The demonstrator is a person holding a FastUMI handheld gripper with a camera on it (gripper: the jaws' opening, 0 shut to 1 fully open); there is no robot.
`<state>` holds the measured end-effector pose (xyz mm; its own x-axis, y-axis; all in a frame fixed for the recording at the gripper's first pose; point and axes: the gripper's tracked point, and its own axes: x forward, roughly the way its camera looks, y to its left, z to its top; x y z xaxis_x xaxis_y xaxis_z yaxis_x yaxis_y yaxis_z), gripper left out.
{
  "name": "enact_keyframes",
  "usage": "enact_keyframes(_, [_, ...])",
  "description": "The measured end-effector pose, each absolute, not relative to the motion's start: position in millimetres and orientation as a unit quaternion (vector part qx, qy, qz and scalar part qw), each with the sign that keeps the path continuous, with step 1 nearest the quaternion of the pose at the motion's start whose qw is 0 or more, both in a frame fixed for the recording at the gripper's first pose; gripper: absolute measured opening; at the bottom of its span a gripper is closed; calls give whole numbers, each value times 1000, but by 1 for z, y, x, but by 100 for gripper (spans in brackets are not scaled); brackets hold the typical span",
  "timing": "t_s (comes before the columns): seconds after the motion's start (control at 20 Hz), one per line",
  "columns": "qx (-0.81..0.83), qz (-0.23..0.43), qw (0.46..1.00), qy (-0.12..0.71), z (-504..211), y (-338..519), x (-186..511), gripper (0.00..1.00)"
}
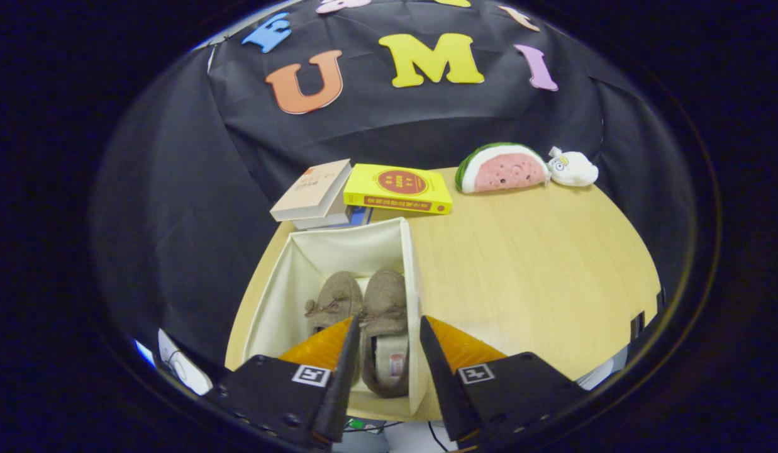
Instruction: Open the storage box then place both shoes into the box .Put the left shoe in first, then the right shoe, with the right side of both shoes facing outward in a uniform manner.
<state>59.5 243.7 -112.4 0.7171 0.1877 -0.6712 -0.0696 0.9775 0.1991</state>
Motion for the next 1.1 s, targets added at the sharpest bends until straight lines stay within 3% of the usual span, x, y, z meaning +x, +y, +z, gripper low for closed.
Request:
enact_keyframes(0.05, [75, 69, 928, 358, -105, 241, 54, 74])
enact_keyframes(0.15, [61, 65, 942, 322, -85, 234, 44, 87])
enact_keyframes(0.35, [41, 29, 976, 210, -36, 208, 23, 97])
enact_keyframes(0.7, [-4, -16, 999, 27, 15, 171, -28, 96])
enact_keyframes(1.1, [-39, -22, 999, -19, 33, 138, -85, 95])
